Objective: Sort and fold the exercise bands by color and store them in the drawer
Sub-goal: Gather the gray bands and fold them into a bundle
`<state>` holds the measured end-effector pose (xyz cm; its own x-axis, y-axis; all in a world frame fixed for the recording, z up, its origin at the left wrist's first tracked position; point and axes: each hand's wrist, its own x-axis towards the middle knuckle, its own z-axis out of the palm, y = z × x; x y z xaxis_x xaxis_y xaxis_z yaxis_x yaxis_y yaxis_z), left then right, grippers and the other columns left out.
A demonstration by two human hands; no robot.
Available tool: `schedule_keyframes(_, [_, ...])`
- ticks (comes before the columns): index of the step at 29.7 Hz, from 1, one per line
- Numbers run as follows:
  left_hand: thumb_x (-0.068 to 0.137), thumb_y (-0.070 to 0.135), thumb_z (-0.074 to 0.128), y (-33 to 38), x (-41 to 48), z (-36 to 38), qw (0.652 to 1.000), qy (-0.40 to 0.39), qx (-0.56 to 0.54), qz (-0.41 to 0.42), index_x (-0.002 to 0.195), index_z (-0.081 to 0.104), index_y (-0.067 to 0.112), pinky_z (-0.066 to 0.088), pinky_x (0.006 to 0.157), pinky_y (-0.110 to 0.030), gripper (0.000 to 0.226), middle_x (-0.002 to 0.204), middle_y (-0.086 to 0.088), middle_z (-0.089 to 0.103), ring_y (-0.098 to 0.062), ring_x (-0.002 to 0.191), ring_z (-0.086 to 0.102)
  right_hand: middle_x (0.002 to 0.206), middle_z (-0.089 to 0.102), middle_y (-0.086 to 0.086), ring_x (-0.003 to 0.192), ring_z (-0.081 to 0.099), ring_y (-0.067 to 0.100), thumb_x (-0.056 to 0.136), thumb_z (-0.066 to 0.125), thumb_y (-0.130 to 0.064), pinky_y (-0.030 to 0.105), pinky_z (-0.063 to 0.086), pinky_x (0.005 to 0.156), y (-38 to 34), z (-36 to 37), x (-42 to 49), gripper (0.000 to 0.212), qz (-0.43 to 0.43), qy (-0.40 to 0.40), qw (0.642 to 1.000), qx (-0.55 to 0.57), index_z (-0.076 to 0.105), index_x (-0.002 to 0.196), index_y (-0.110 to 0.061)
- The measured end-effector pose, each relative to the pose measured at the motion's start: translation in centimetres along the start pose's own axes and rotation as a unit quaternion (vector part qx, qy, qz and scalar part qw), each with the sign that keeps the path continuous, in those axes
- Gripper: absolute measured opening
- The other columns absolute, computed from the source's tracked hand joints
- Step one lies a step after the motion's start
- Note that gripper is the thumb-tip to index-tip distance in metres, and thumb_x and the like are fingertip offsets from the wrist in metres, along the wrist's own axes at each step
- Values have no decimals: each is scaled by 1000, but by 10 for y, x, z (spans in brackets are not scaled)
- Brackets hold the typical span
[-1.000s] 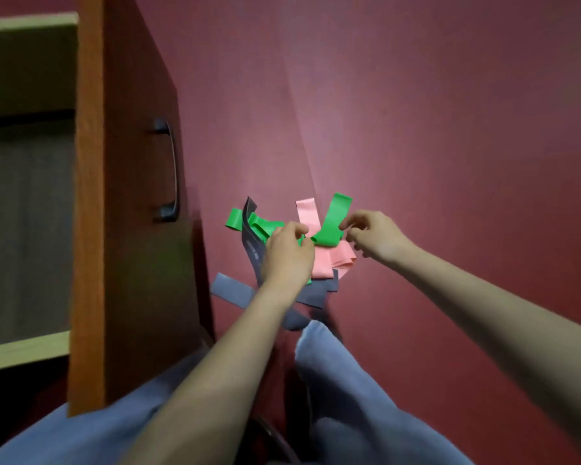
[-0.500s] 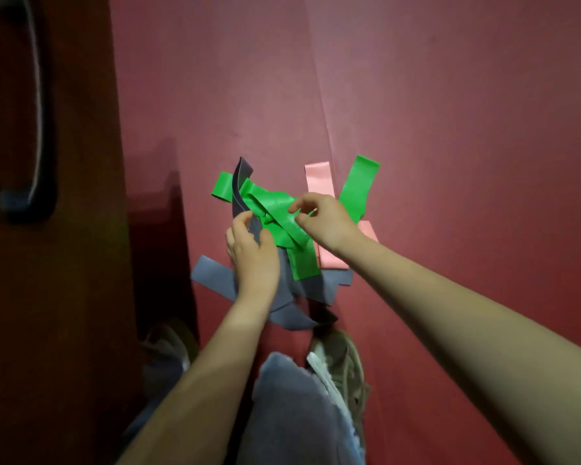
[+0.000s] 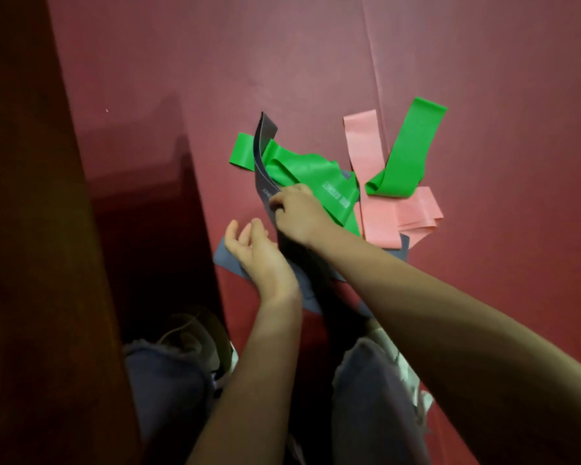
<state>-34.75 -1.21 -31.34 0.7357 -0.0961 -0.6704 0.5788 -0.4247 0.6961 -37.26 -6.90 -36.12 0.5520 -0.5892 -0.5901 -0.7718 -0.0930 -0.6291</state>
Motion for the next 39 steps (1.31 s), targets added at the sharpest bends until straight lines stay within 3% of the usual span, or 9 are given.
schedule_keyframes(5, [95, 15, 41, 2, -9, 0, 998, -8, -38, -55, 130, 41, 7, 47, 83, -20, 37, 125, -11, 53, -18, 112, 54, 87, 62, 6, 92, 53, 14, 72, 44, 2, 14, 36, 86, -11, -6, -25, 32, -96, 144, 964, 202, 70, 91, 0])
schedule_keyframes(9, [96, 37, 33, 1, -2, -6, 978, -95, -120, -143, 83, 60, 11, 49, 47, -12, 39, 58, 4, 68, -4, 50, 63, 72, 62, -6, 62, 53, -14, 71, 37, 18, 1, 37, 67, -8, -17, -54, 37, -31, 121, 926, 355, 68, 80, 0])
schedule_keyframes(13, [92, 51, 31, -2, 5, -15, 951, -178, -123, -220, 66, 67, 8, 52, 57, -23, 61, 54, -5, 67, -15, 47, 64, 58, 56, -15, 55, 50, -15, 71, 40, 7, 2, 34, 58, 7, -3, -78, 33, 21, 52, 922, 382, 60, 57, -14])
schedule_keyframes(17, [92, 39, 40, -7, 6, -22, 940, -199, -129, -244, 56, 69, 8, 52, 50, -18, 56, 54, -4, 65, -13, 47, 63, 41, 54, -17, 46, 46, -9, 66, 41, 1, 6, 32, 51, 23, 10, -86, 26, 50, 9, 917, 396, 51, 52, -17])
schedule_keyframes(22, [92, 17, 48, -16, 19, -35, 980, -91, -86, -157, 111, 57, 0, 53, 61, -22, 27, 84, -8, 67, -12, 63, 64, 33, 47, -17, 39, 45, -5, 76, 34, 18, 11, 31, 45, 31, 12, -89, 42, 39, -68, 954, 290, 44, 53, -16])
schedule_keyframes(28, [89, -4, 42, -26, 14, -46, 999, -27, -14, -37, 109, 55, 4, 52, 48, -21, 25, 73, -11, 60, -11, 50, 61, 75, 59, 9, 72, 56, 29, 74, 36, 10, 37, 46, 72, 34, 18, -71, 30, 42, 40, 972, 228, 44, 74, -19])
schedule_keyframes(31, [79, -2, 47, -32, 13, -56, 1000, 10, 3, -18, 81, 61, 8, 55, 61, -37, 18, 80, -19, 62, -27, 68, 59, 87, 61, 14, 77, 53, 25, 76, 40, 8, 37, 45, 77, 25, 24, -55, 28, -13, 32, 989, 141, 56, 94, -6])
schedule_keyframes(34, [76, 0, 46, -35, 13, -64, 997, 78, 0, -19, 66, 61, 13, 51, 56, -32, 23, 70, -16, 60, -23, 58, 56, 101, 64, 15, 93, 57, 33, 79, 43, 1, 43, 47, 80, 15, 41, -44, 25, -51, 11, 998, 37, 58, 98, -7])
schedule_keyframes(39, [78, -3, 43, -28, 14, -71, 989, 130, -27, -59, 76, 62, 8, 47, 64, -38, 22, 83, -21, 62, -28, 69, 55, 123, 45, 14, 115, 43, 31, 88, 53, -19, 39, 40, 77, 0, 63, -41, 34, -36, -37, 979, -195, 43, 117, -6])
